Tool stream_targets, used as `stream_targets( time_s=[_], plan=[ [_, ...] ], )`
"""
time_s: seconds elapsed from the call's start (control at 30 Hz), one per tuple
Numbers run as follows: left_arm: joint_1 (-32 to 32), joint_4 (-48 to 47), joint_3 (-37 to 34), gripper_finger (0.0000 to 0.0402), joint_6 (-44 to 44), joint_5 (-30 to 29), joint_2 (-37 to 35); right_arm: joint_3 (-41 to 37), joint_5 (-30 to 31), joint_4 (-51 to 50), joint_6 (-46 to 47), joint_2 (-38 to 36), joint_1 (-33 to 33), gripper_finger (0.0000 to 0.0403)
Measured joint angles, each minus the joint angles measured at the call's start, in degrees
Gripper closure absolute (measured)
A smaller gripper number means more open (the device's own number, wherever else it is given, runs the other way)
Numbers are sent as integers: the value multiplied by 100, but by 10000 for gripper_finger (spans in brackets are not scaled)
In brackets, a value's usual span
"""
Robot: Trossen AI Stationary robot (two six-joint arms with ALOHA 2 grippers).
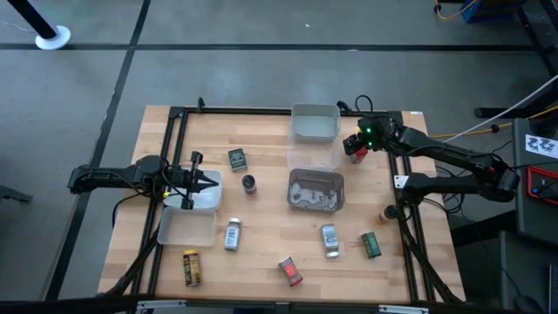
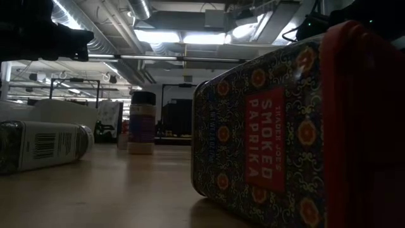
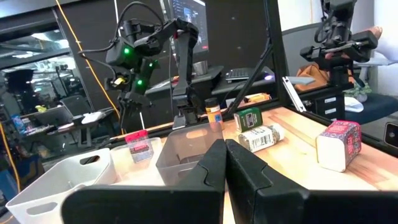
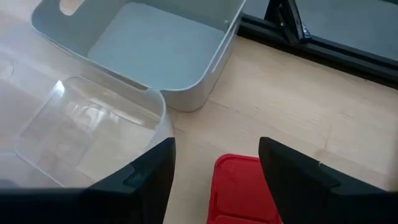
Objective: Sort spices by type
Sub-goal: Put the top red seasoning can into the gray bin
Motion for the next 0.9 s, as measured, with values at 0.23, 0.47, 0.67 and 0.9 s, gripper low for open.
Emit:
stream_targets(
  time_s=[0.23,0.47,0.67,0.9],
  plan=[
    [0,0,0,402,-2,1,0,0,-64,17,1,0,0,171],
    [0,0,0,402,-2,2,0,0,-68,12,2,0,0,171],
    [-2,2,0,402,-4,4,2,0,440,-196,16,-50,0,171],
    [-2,0,0,402,-4,4,2,0,538,-447,15,-44,0,171]
  ],
)
